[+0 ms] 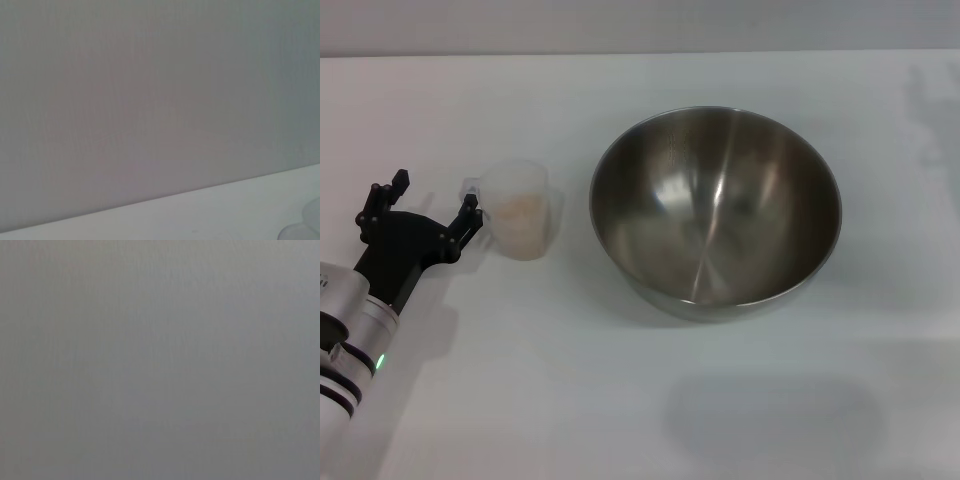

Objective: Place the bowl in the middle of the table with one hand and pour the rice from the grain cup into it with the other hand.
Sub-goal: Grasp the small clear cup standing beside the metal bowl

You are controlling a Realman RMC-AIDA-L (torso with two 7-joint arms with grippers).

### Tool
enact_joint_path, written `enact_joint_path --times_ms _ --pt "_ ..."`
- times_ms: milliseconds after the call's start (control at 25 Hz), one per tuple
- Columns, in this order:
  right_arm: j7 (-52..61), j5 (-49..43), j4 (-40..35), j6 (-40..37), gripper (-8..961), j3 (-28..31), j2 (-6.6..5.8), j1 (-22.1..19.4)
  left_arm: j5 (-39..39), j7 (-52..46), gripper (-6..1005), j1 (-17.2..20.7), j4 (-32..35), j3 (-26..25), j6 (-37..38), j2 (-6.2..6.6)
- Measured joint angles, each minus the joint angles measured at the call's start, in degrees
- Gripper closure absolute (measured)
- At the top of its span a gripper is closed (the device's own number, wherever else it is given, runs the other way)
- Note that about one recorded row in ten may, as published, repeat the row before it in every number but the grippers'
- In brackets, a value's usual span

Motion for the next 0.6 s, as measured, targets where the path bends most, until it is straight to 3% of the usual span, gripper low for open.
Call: enact_joint_path --times_ms 600 --pt "0.13 0.00 0.00 -0.16 435 0.02 -0.03 -0.06 -0.10 -0.59 336 -0.14 -1.47 -0.78 -1.19 -0.09"
